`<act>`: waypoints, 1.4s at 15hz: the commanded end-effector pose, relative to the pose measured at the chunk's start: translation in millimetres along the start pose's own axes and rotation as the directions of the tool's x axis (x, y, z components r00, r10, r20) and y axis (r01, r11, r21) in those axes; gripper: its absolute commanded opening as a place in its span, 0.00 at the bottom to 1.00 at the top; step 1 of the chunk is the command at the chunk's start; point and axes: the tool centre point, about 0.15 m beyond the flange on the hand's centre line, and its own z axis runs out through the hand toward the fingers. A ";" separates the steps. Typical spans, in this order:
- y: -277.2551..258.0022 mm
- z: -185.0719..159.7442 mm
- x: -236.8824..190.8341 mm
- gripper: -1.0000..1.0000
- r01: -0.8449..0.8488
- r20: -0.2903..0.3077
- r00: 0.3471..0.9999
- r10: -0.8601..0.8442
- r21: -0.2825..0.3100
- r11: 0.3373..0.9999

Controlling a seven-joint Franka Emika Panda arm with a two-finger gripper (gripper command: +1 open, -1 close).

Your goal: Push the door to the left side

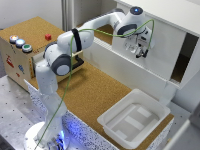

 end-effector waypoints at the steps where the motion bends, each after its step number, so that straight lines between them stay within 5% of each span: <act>1: -91.5 22.0 53.0 0.00 -0.064 -0.016 0.998 0.062 -0.291 0.955; 6: -107.2 22.3 48.1 0.00 -0.093 -0.023 0.996 0.091 -0.293 0.951; 7: -105.8 20.9 47.5 1.00 -0.105 -0.019 0.994 0.104 -0.304 0.947; 14: -105.2 20.4 47.3 1.00 -0.108 -0.019 0.994 0.107 -0.307 0.945; 15: -43.9 -2.6 -1.5 1.00 -0.070 0.015 0.997 0.070 -0.022 0.997; 21: -45.7 -30.5 -36.0 1.00 -0.068 -0.002 0.998 0.068 -0.023 0.997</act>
